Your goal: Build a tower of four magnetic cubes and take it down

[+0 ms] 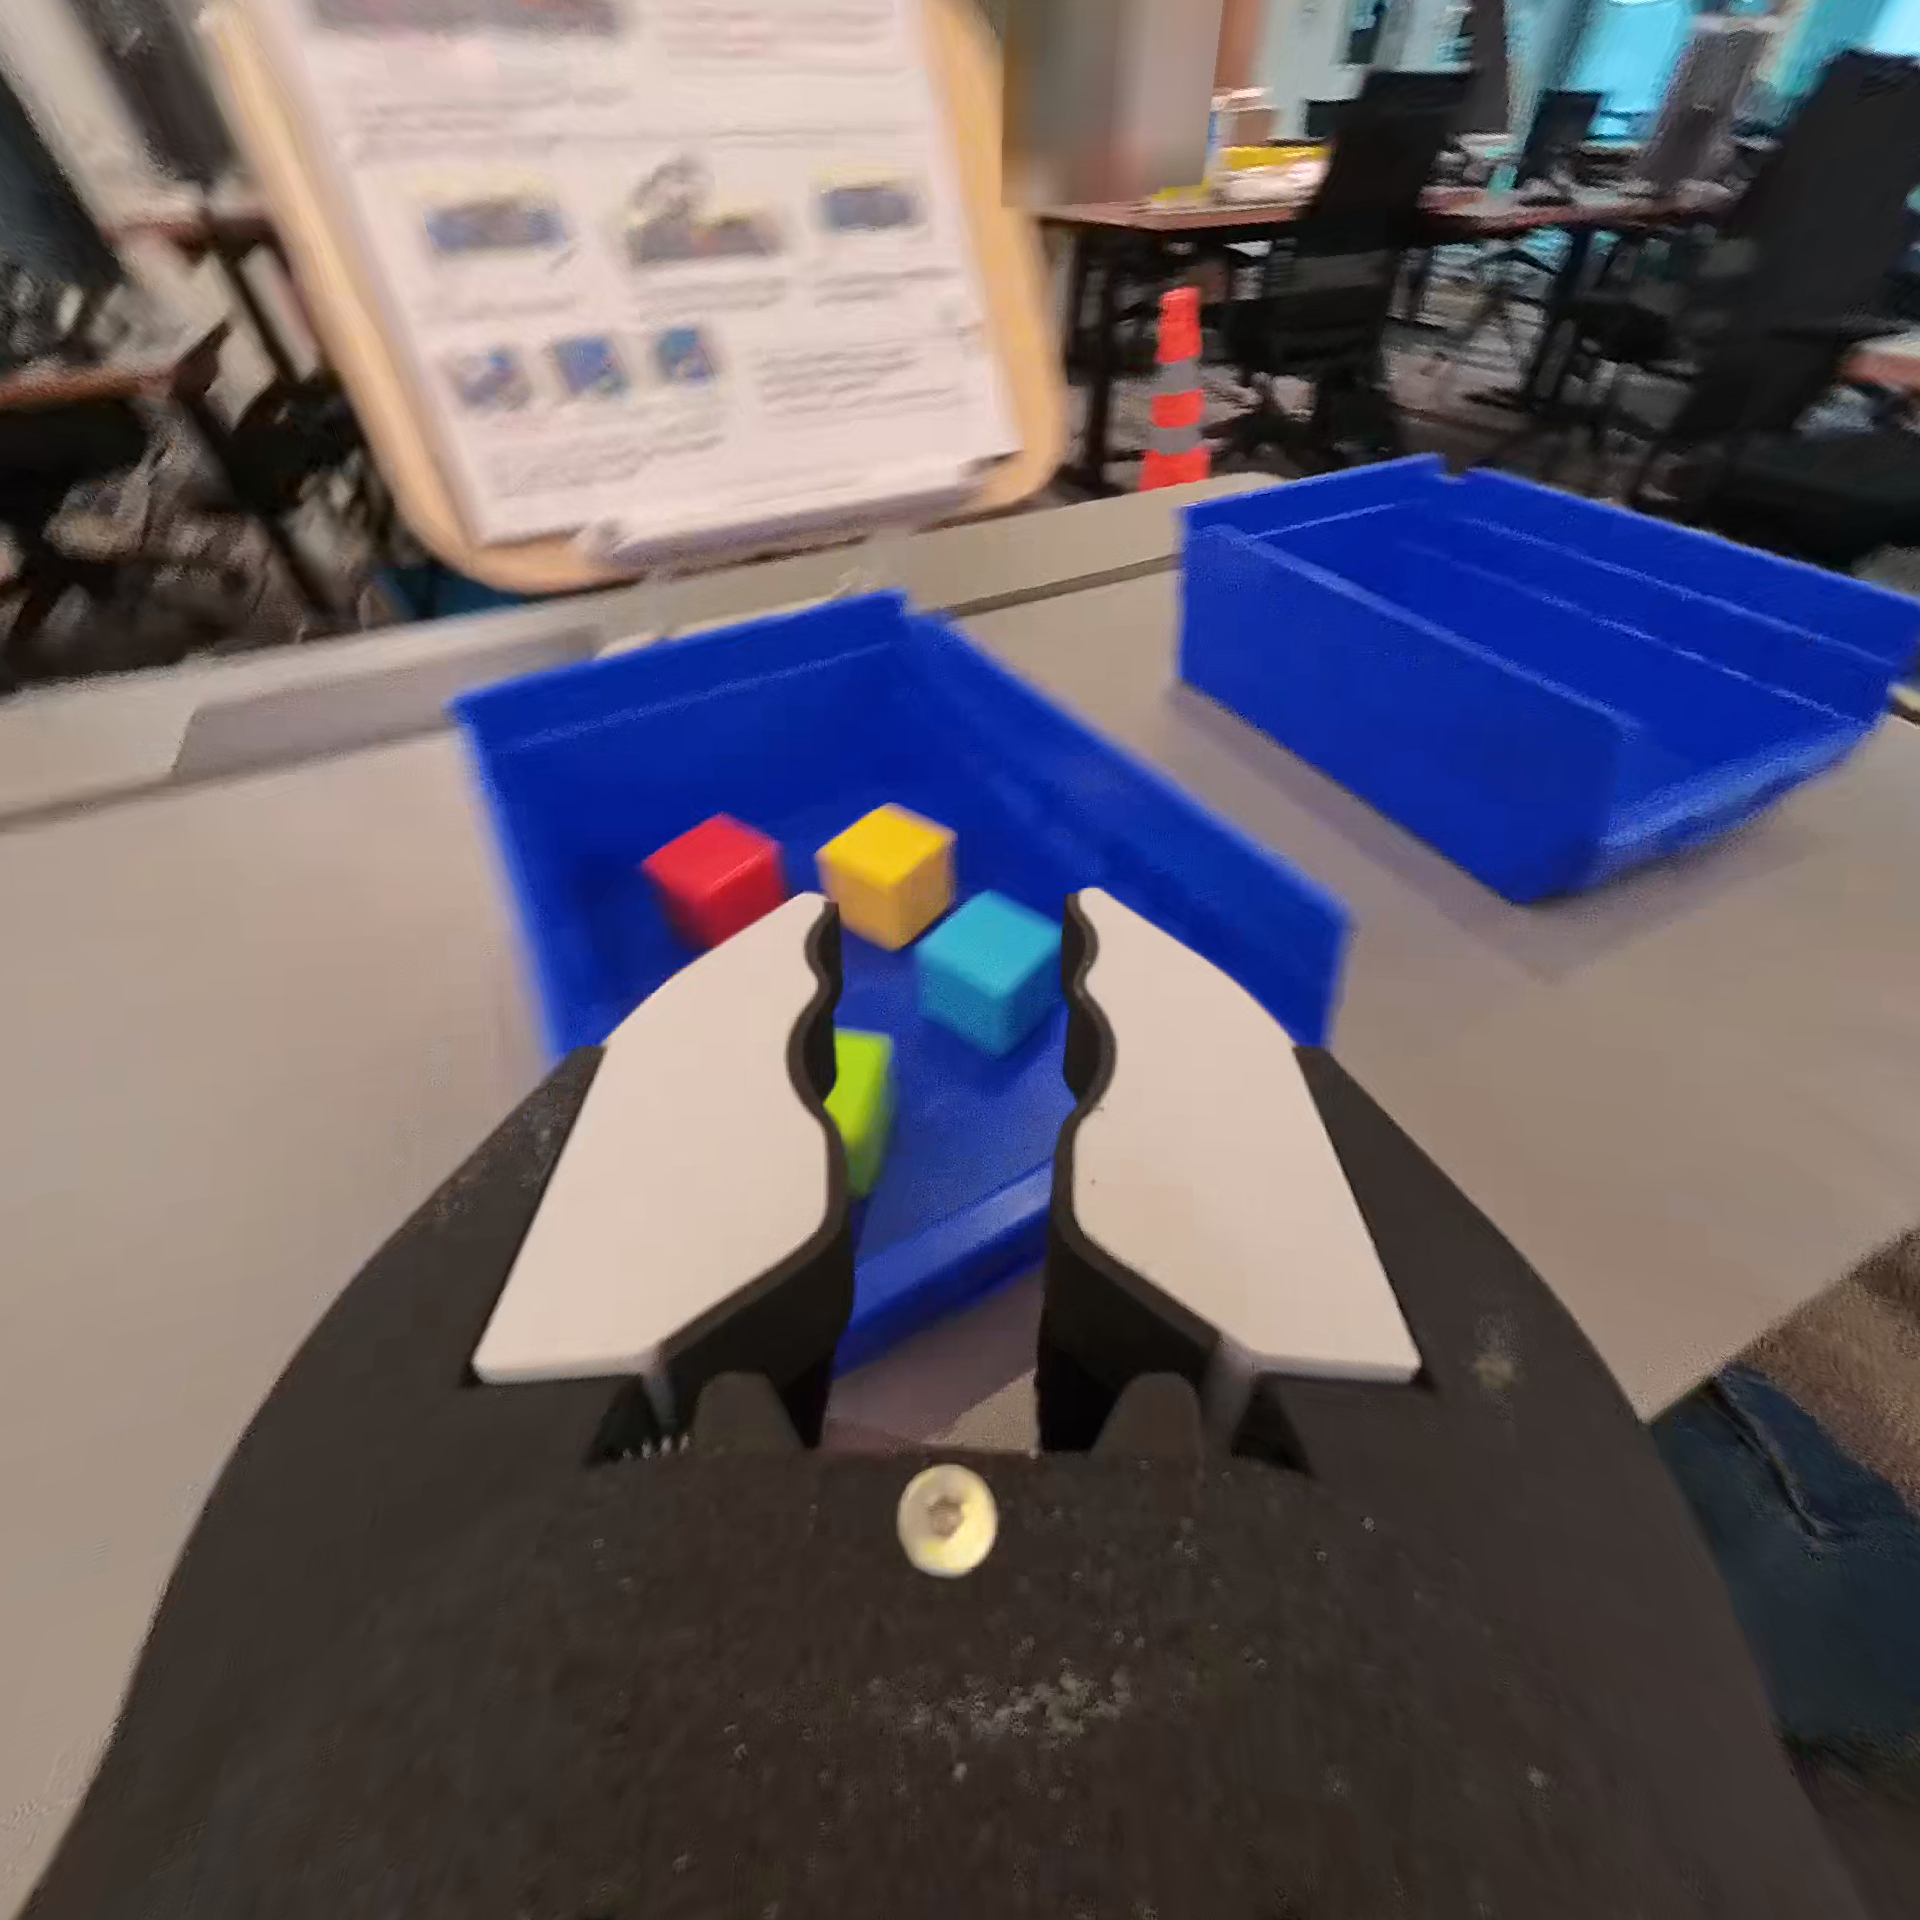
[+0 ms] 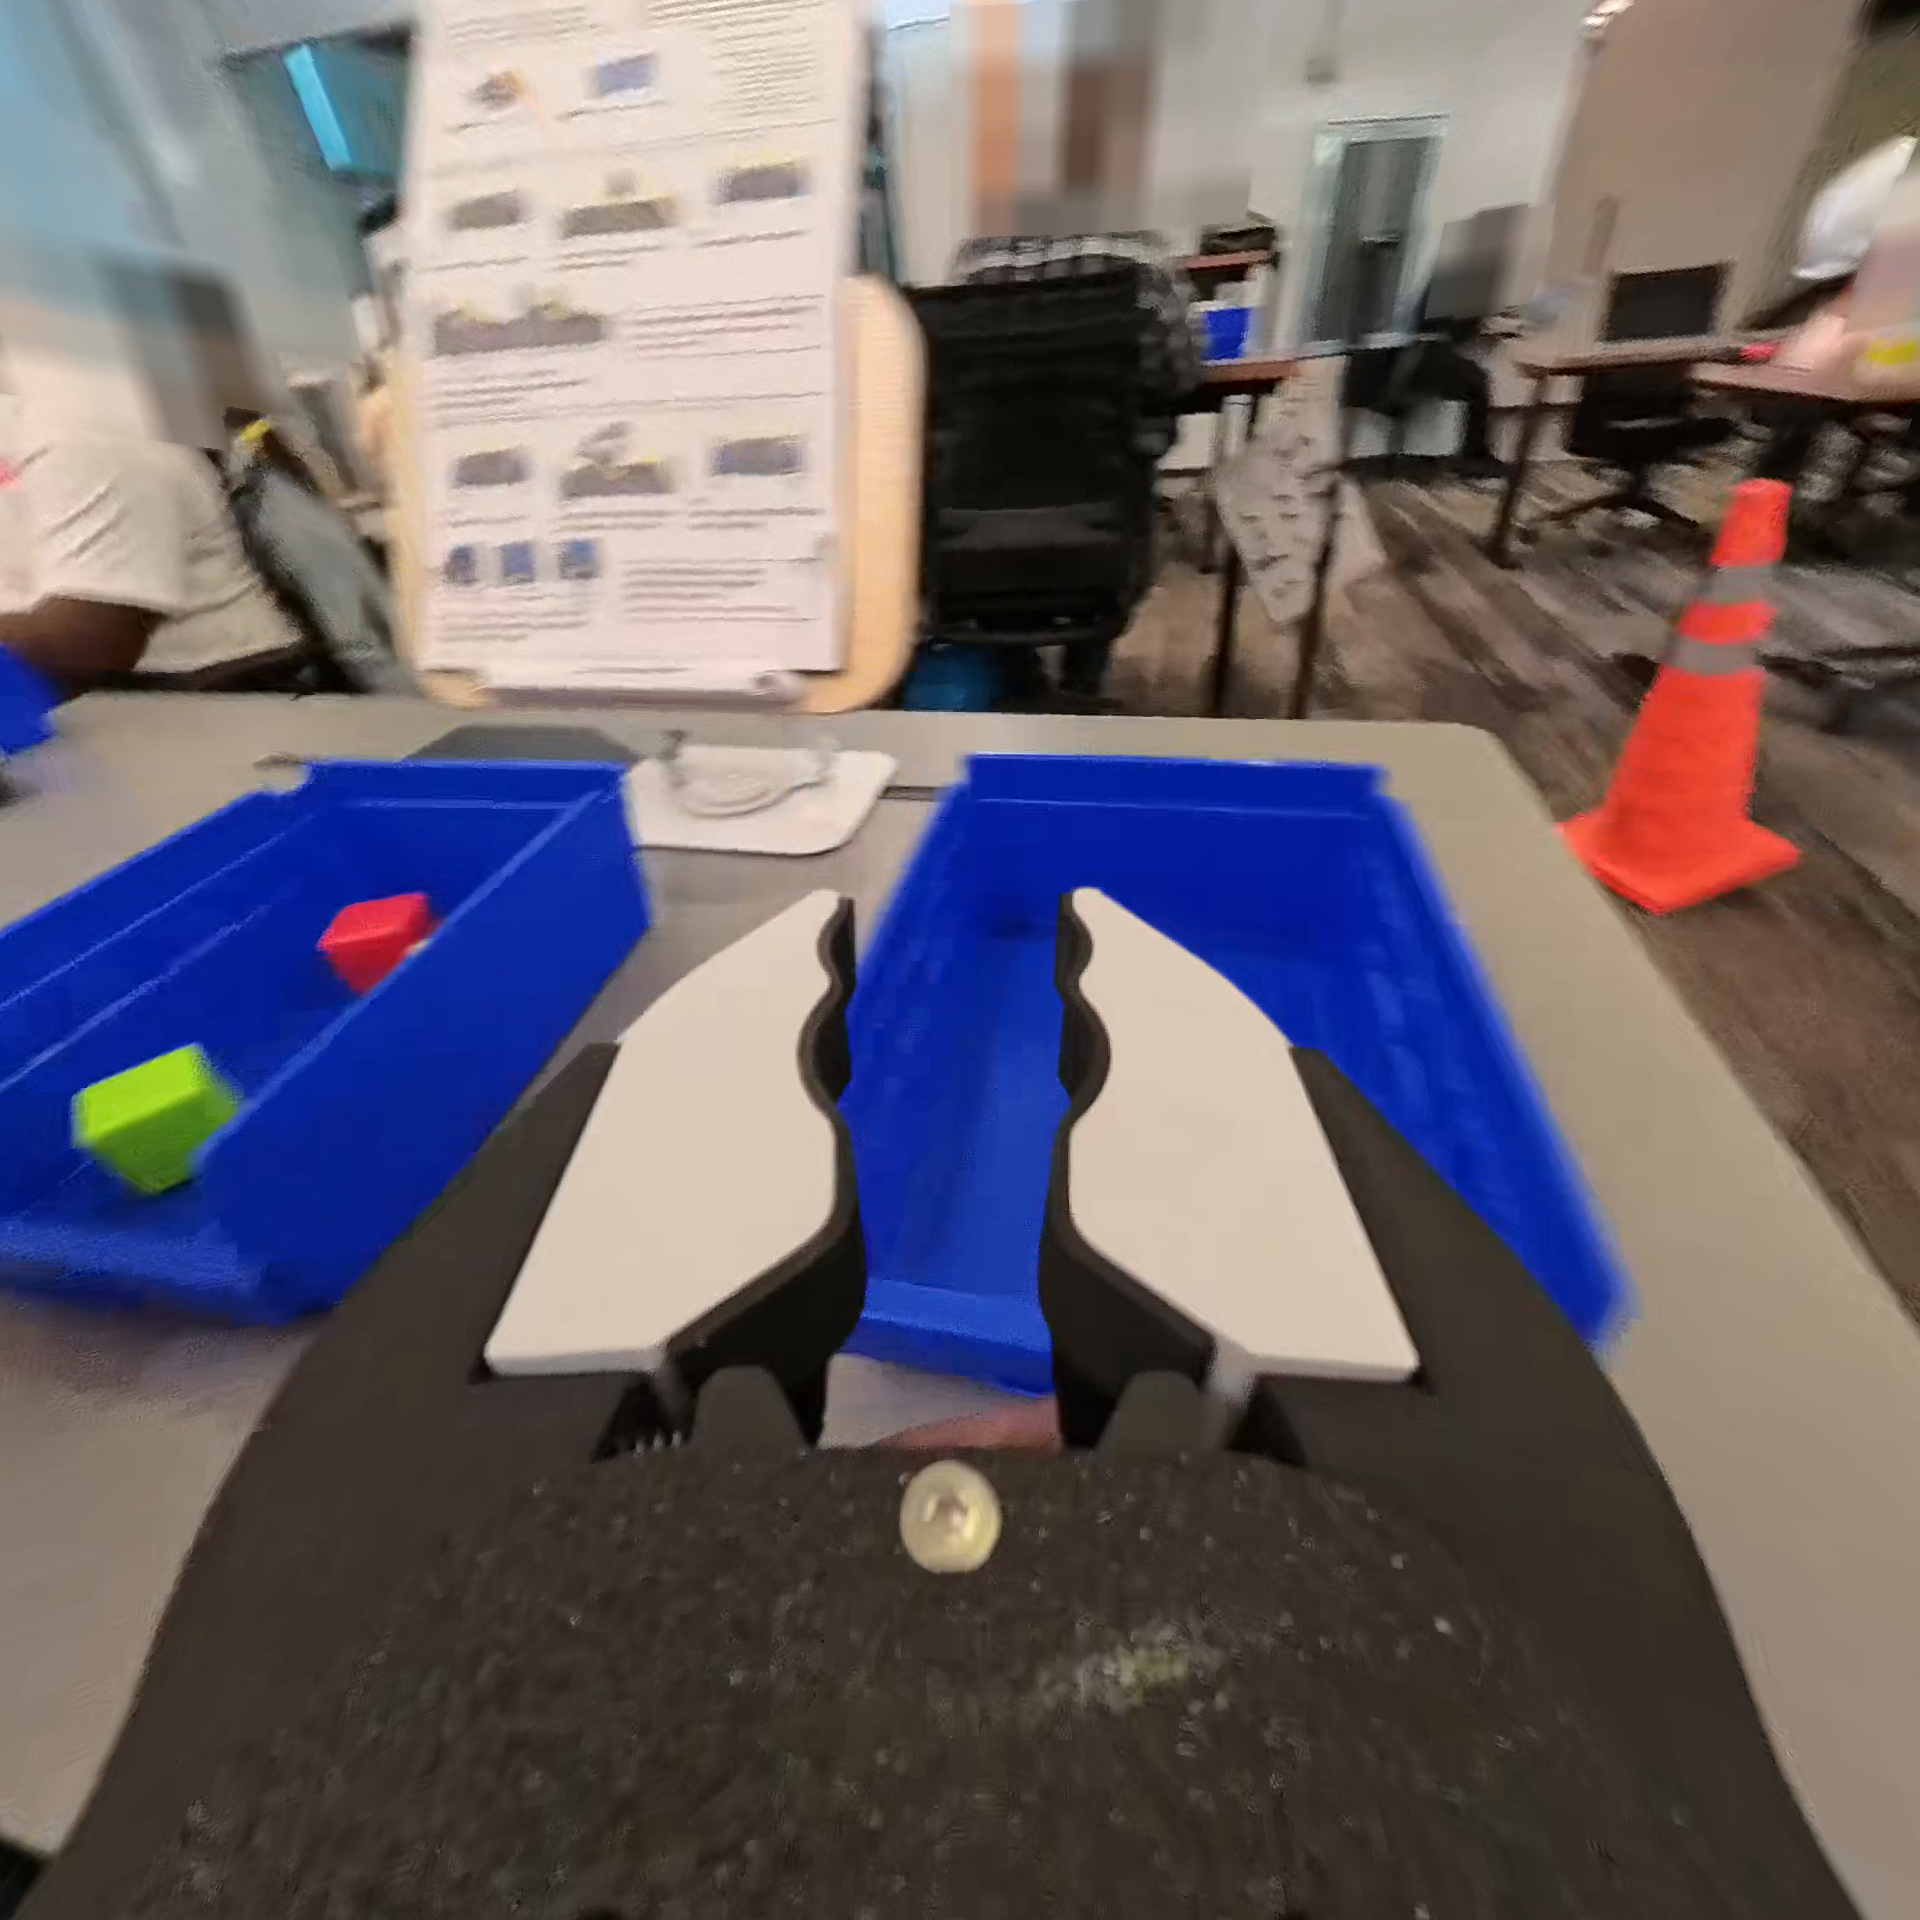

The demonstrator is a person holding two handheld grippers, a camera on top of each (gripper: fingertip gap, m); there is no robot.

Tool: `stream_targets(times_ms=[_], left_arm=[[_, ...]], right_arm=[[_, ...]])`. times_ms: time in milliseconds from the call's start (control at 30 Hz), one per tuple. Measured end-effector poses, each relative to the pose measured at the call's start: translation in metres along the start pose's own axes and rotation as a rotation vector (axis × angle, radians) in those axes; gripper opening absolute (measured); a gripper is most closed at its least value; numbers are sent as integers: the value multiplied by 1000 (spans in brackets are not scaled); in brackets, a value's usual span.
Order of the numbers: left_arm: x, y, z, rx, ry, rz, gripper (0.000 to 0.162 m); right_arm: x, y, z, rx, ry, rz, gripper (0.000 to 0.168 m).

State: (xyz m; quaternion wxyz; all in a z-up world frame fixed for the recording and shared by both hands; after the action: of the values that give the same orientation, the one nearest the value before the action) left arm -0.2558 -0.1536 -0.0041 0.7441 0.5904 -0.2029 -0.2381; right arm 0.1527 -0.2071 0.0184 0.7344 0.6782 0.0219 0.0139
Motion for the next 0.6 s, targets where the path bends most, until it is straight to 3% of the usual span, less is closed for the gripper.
stream_targets(times_ms=[100,167,233,267,433,500,533,600], left_arm=[[-61,-27,9,-44,108,179,49],[-78,-45,11,-30,119,261,50],[-79,-61,5,-56,85,300,52],[-78,-65,2,-63,84,307,52],[-68,-72,-16,-97,165,202,31],[-65,-73,-20,-111,201,183,22],[-66,-74,-19,-112,230,176,10],[-67,-75,-18,-110,257,162,8]], right_arm=[[-87,-5,-24,-30,205,9,45],[-151,-28,-41,-98,321,-30,56],[-200,-60,-57,-182,280,-10,70],[-214,-74,-62,-200,203,19,68],[-238,-107,-81,-286,38,-21,55],[-243,-112,-87,-310,14,-95,31],[-244,-112,-88,-300,-8,-105,35],[-244,-110,-86,-263,-12,-121,28]])
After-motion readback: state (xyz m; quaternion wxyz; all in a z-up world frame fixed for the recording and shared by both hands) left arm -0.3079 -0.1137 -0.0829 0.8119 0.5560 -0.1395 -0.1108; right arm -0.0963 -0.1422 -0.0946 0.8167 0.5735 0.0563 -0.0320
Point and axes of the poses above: each gripper's, where its closed fingertips meet, z back along the fingers, y out of its top, x = y × z across the jaws, the point moved 9 cm from there along z, back along the fingers, and after that the axes turned 3 degrees about z, right-handed, at the moved point
